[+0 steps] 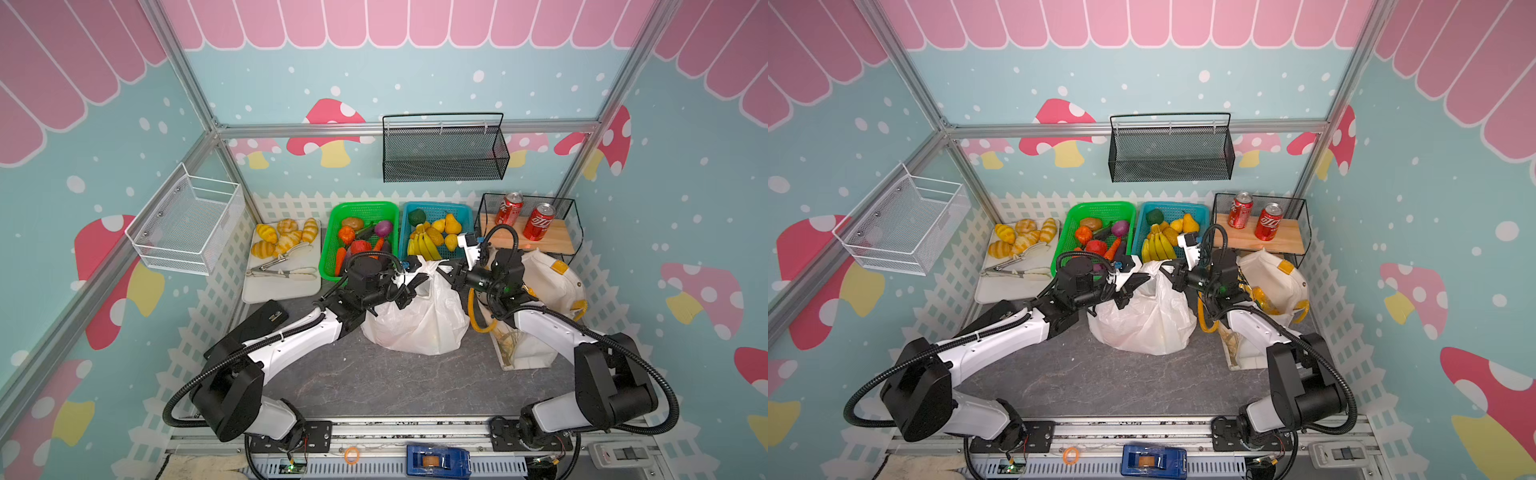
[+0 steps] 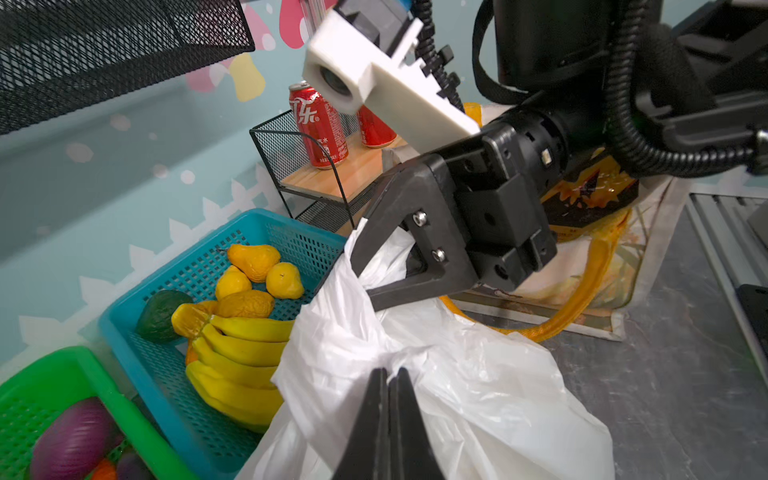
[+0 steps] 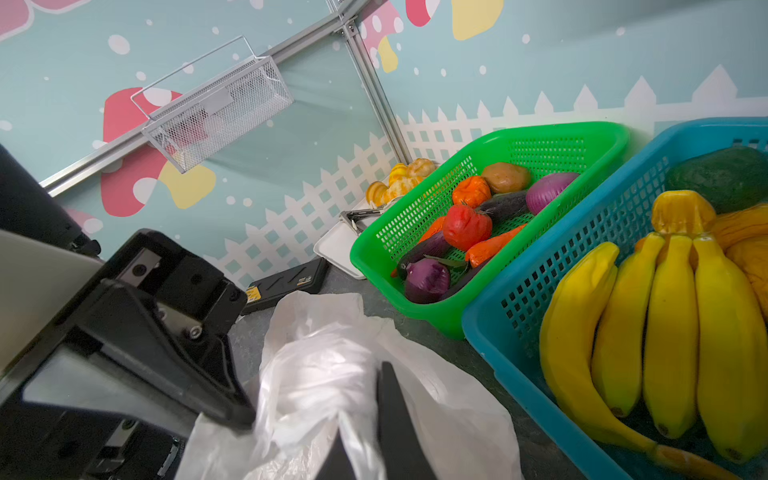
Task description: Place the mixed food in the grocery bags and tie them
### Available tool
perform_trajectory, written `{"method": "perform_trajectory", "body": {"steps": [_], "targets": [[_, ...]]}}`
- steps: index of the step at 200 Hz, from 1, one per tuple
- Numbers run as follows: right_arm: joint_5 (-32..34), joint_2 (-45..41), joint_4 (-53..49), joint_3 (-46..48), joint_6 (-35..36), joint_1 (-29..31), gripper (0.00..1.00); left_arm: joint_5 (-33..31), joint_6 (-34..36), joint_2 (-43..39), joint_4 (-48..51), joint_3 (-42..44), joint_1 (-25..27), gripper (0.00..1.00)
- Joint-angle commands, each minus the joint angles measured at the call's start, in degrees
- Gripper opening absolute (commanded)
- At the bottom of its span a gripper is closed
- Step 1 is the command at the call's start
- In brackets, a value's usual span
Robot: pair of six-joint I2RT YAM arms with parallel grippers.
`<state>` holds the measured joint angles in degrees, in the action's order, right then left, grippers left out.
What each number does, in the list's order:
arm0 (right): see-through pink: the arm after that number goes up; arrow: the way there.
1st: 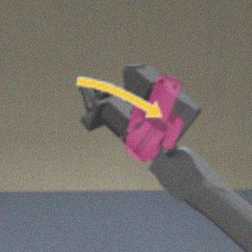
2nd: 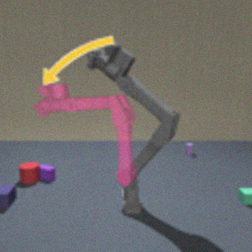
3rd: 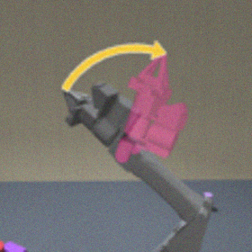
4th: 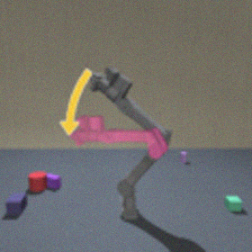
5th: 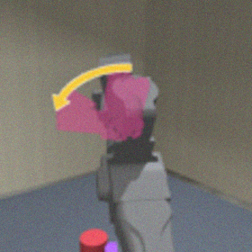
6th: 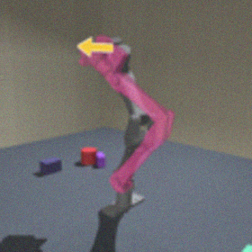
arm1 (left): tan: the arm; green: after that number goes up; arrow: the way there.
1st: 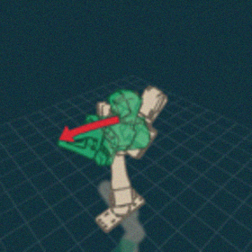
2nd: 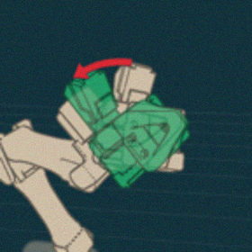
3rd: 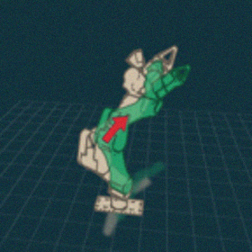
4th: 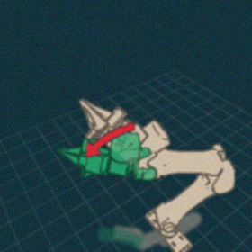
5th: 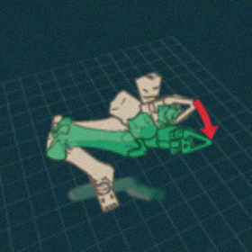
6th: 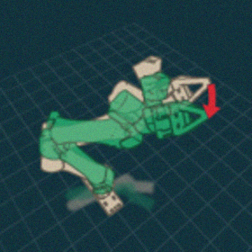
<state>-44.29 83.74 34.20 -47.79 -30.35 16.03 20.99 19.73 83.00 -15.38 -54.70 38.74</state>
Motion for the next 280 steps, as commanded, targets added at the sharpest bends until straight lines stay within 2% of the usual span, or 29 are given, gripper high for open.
{"method": "perform_trajectory", "body": {"steps": [1, 29, 77, 113, 137, 162, 173, 188, 201, 215, 248, 262, 280], "targets": [[2.6, -0.6, 1.0, -2.8, 2.3, -1.1, 0.12, -3.5, 7.7, -1.5, 0.9, 2.0, 0.5, 0.00], [2.7, -1.2, 1.0, -2.5, 5.8, -1.2, 0.15, -4.5, 9.5, -1.0, 1.8, 2.3, 0.6, 0.00], [1.1, -0.8, 3.2, -1.8, 4.8, -1.2, 0.17, -6.2, 11.4, 1.2, 2.9, 1.2, 0.8, 0.00], [0.0, -1.7, 1.9, -1.5, 9.2, -1.3, 0.36, -7.7, 14.7, 3.0, 4.2, 0.0, 1.8, 0.00], [-0.1, -2.0, -2.6, -2.5, 15.6, -1.3, 0.50, -8.2, 16.1, 3.7, 4.2, -0.6, 2.5, 0.00], [1.3, -2.1, -7.1, -3.4, 23.0, -1.4, 0.59, -8.6, 17.1, 3.7, 4.7, -1.0, 2.7, 0.00], [1.0, -2.1, -7.9, -3.7, 25.3, -1.4, 0.70, -9.1, 17.6, 3.6, 5.0, -1.0, 2.8, 0.00], [-1.4, -1.6, -8.2, -4.4, 27.3, -1.4, 0.76, -9.8, 18.2, 3.5, 5.6, -0.9, 2.8, 0.00], [-6.1, -1.2, -8.6, -5.1, 28.9, -1.3, 0.81, -10.3, 18.7, 3.4, 6.1, -0.9, 2.9, 0.00], [-9.0, -0.8, -8.6, -5.5, 29.8, -1.3, 0.83, -10.7, 19.1, 3.2, 6.5, -1.0, 2.8, 0.00], [-9.6, 1.1, -8.4, -7.0, 29.9, -1.3, 0.84, -10.6, 19.6, 3.0, 6.2, -0.5, 2.9, 0.00], [-12.0, 2.1, -8.1, -7.7, 29.8, -1.2, 0.84, -10.7, 19.5, 2.9, 6.1, -0.5, 2.9, 0.00], [-11.0, 3.0, -7.1, -7.4, 29.4, -1.1, 0.84, -10.5, 19.6, 2.8, 6.2, -0.5, 2.9, 0.00]]}}
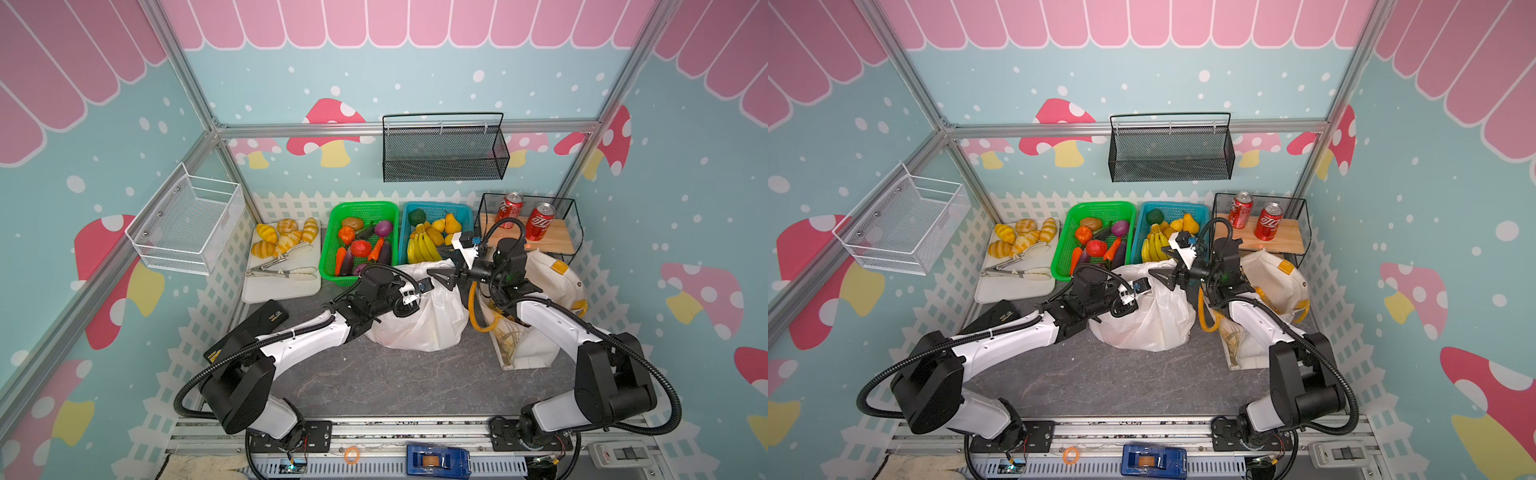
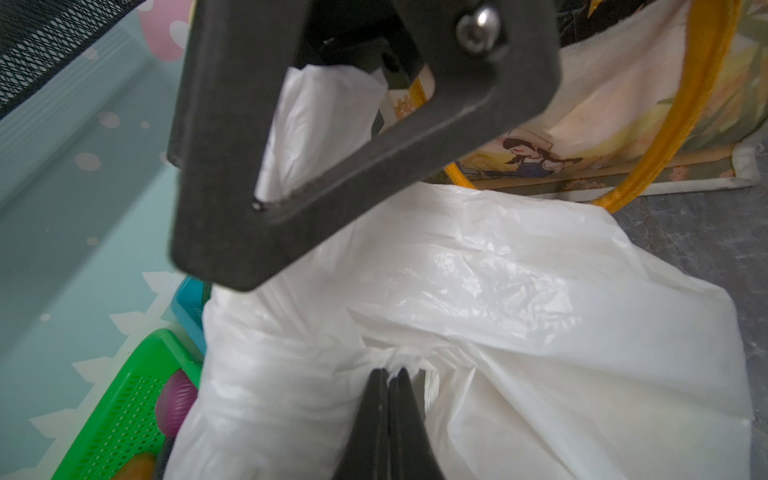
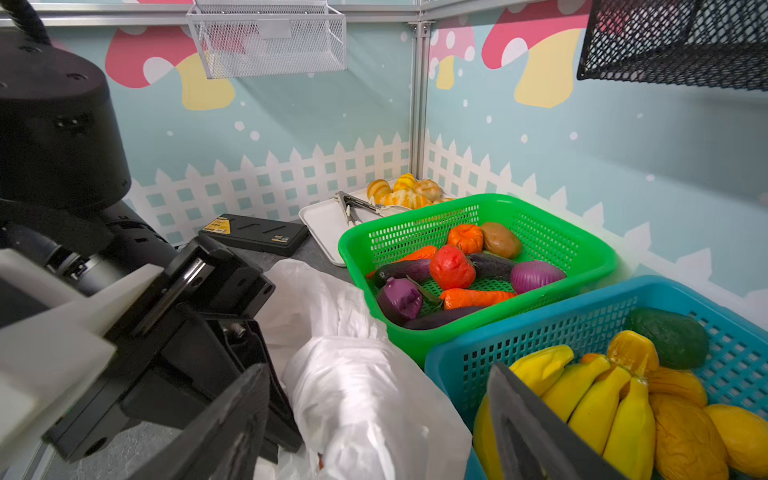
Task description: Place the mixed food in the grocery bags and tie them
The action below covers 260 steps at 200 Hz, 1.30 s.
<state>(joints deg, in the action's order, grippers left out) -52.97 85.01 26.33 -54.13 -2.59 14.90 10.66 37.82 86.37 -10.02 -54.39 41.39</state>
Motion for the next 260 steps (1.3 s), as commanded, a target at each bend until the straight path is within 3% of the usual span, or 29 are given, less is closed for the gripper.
{"method": "perform_trajectory", "body": {"steps": [1, 39, 60, 75, 100, 109, 119, 170, 220, 260], "targets": [[-2.3, 1.8, 0.8, -1.0, 1.6, 0.0, 0.84, -0.2, 1.5, -0.6, 0.9, -0.8, 0.3, 0.00], [-2.5, 4.4, 0.7, -2.0, 1.4, 1.1, 0.82, -0.5, 2.0, -0.3, 1.0, -0.7, 0.3, 0.00], [-3.3, 5.6, 0.8, -2.6, 1.4, 1.4, 0.72, -0.8, 2.1, -0.1, 1.4, -0.6, 0.3, 0.00], [-4.4, 6.1, 1.1, -2.6, 1.5, 1.5, 0.58, -1.4, 2.6, 0.1, 1.9, -0.5, 0.3, 0.00], [-5.5, 6.2, 1.3, -2.4, 1.7, 1.6, 0.21, -3.8, 2.7, 1.2, 3.9, -1.3, 0.3, 0.00], [-5.4, 6.0, 1.6, -2.3, 1.8, 1.6, 0.08, -4.4, 2.7, 1.5, 5.0, -1.7, 0.3, 0.04], [-5.4, 5.4, 2.3, -1.8, 1.6, 1.6, 0.00, -4.5, 2.7, 1.6, 6.4, -2.0, 0.3, 0.11], [-3.5, 1.9, 5.4, 0.3, 0.9, 1.6, 0.00, 1.6, -0.5, -3.6, 11.6, -2.3, 0.3, 0.39], [-2.7, -0.4, 5.8, 2.0, 1.4, 1.7, 0.00, 6.4, -9.1, -11.7, 8.2, -1.9, -0.5, 0.55], [-3.6, -1.8, 6.5, 3.1, 1.8, 1.7, 0.00, 6.2, -10.4, -9.3, 8.8, -6.8, -4.1, 0.60]]}}
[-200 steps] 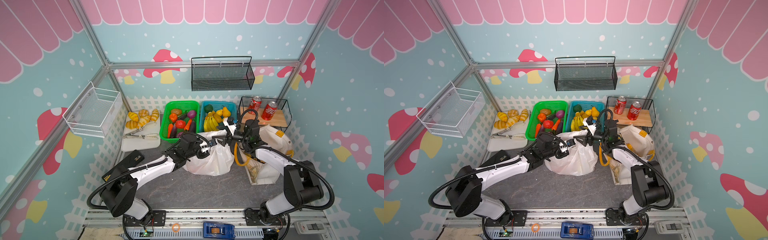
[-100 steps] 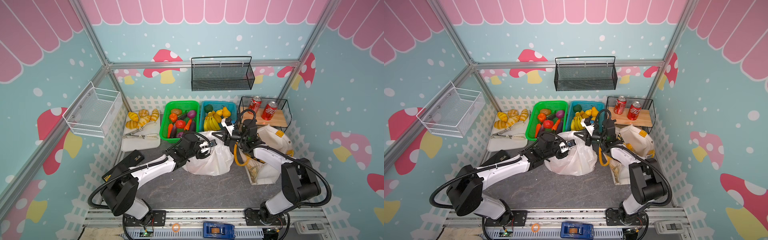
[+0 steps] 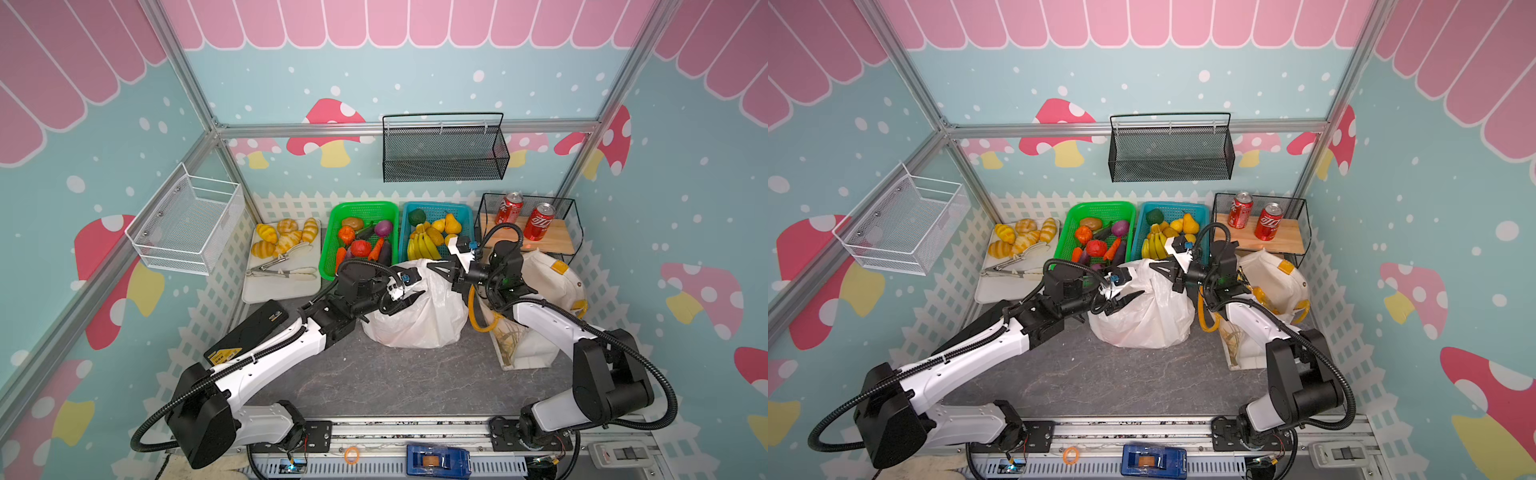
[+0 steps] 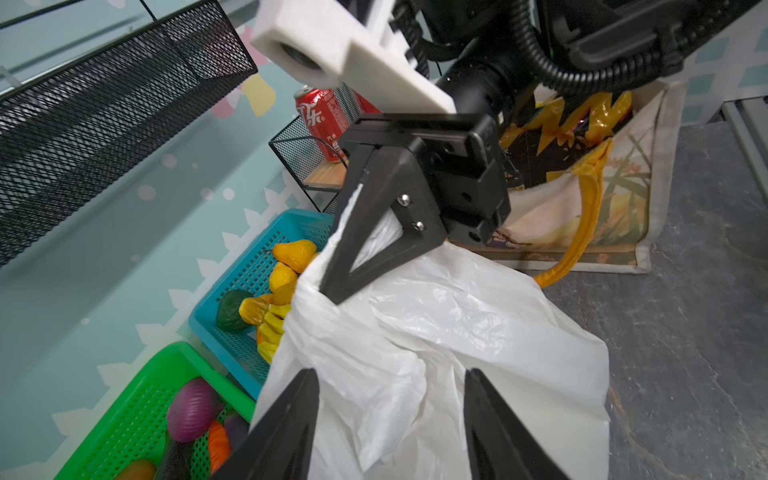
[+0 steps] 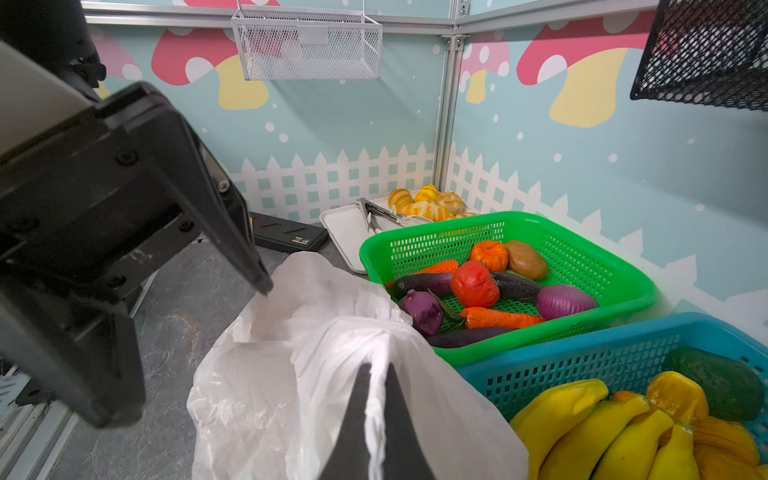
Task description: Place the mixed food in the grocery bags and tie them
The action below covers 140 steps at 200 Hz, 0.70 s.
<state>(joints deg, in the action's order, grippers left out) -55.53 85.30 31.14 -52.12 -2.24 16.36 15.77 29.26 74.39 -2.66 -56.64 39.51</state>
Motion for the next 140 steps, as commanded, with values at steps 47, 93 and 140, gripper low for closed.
{"method": "perform_trajectory", "body": {"steps": [47, 93, 140], "targets": [[-1.1, -2.6, 2.0, 1.7, 1.6, 0.3, 0.00, 6.1, 3.8, 12.5, 20.4, -17.9, -5.5, 0.66], [-1.4, -2.8, 1.9, 1.3, 1.6, 0.3, 0.00, 9.7, 5.0, 16.6, 22.5, -20.7, -6.9, 0.61], [-2.6, -2.6, 3.0, 1.3, 0.8, 0.5, 0.00, 9.8, 5.9, 21.4, 22.1, -23.8, -7.0, 0.44]]}}
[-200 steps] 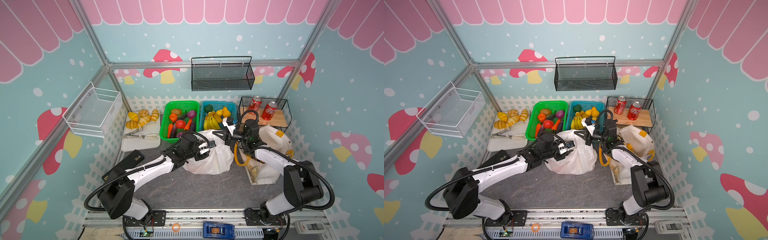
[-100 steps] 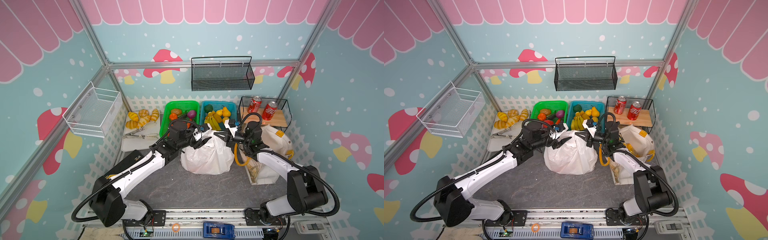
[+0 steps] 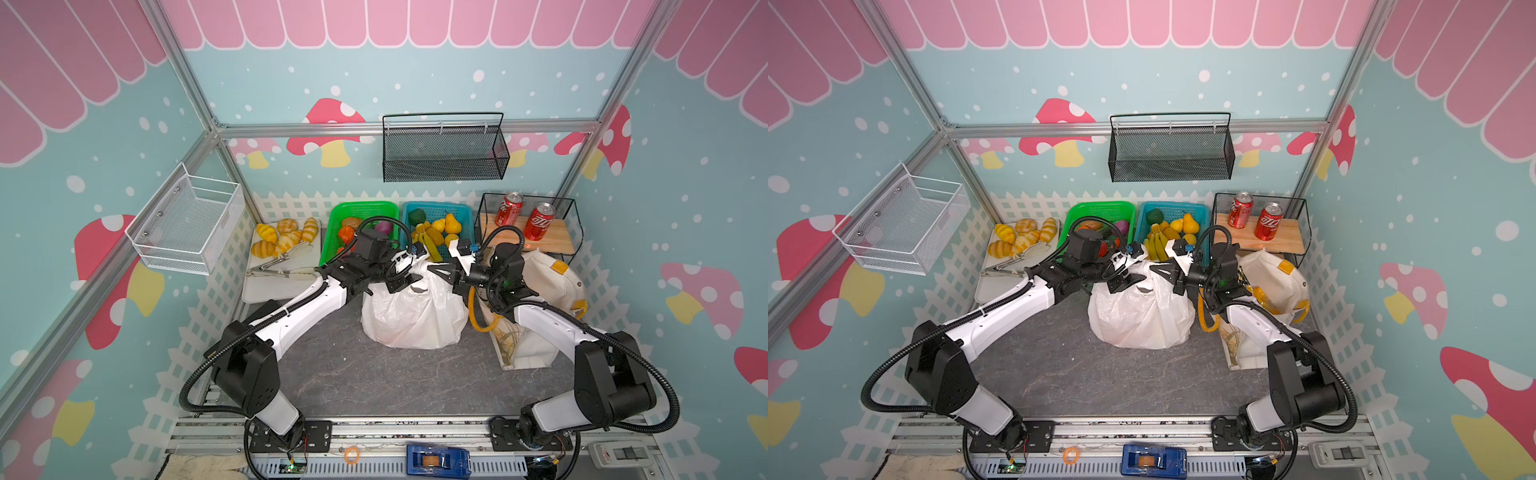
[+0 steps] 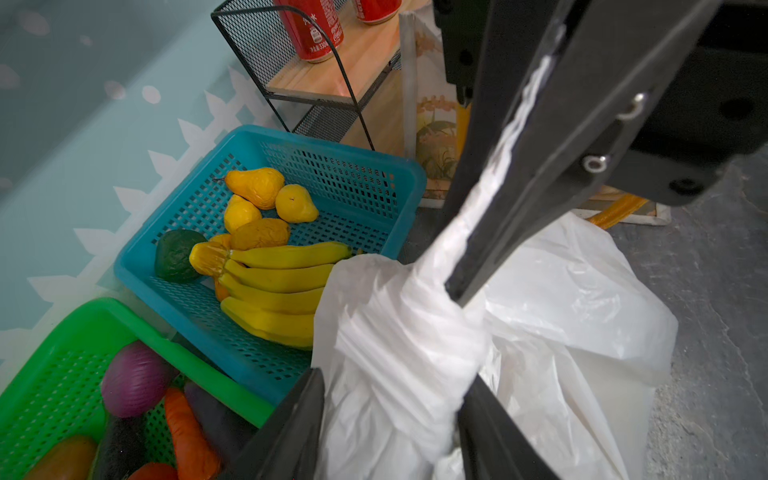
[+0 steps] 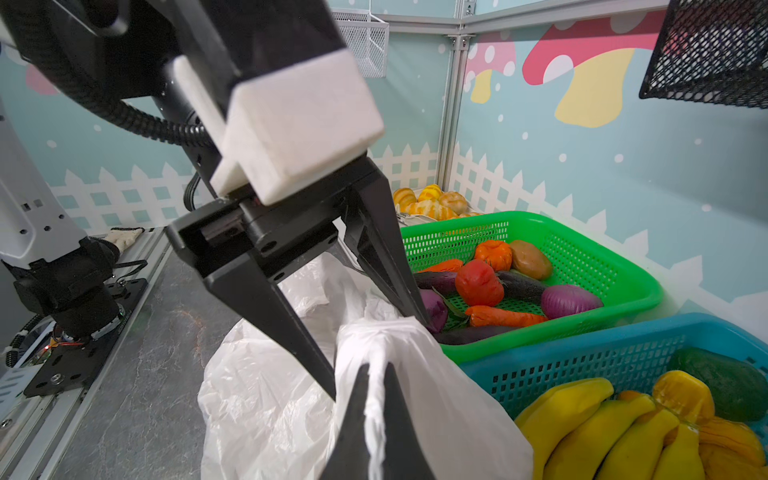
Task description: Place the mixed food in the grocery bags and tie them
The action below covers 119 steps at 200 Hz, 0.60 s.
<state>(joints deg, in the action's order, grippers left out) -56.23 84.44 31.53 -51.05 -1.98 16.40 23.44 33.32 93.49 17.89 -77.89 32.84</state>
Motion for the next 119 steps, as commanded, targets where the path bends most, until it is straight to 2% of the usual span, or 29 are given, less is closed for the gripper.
{"method": "perform_trajectory", "body": {"steps": [1, 19, 33, 51, 58, 72, 96, 119], "targets": [[-1.8, -1.8, 2.6, 0.2, 0.6, 0.5, 0.00, 2.2, 1.8, 2.3, 1.5, -2.5, -0.3, 0.44], [-1.5, -2.0, 2.6, 0.6, 1.0, 0.5, 0.00, 2.4, 2.4, 3.0, 1.1, -2.5, -0.3, 0.35], [-0.5, -2.4, 2.5, 1.1, 2.0, 0.5, 0.00, 2.7, 2.8, 2.5, -0.5, -1.7, -0.3, 0.32], [2.4, -3.4, 2.5, 2.2, 3.8, 0.5, 0.01, 3.1, 3.6, 1.4, -3.0, 0.4, -0.3, 0.18], [3.7, -4.0, 2.4, 2.7, 5.0, 0.5, 0.06, 3.2, 4.1, 1.0, -3.7, 1.2, -0.3, 0.10], [6.8, -4.9, 1.9, 3.9, 7.6, 0.5, 0.25, 3.0, 4.5, 0.1, -5.3, 2.5, -0.2, 0.00], [9.9, -5.5, -0.2, 5.1, 12.7, 0.6, 0.51, 3.6, 4.6, -1.1, -6.6, 4.0, -0.1, 0.00], [11.8, -6.1, -1.2, 6.2, 16.5, 1.2, 0.62, 3.6, 5.2, -1.8, -8.0, 5.3, 0.0, 0.00]]}}
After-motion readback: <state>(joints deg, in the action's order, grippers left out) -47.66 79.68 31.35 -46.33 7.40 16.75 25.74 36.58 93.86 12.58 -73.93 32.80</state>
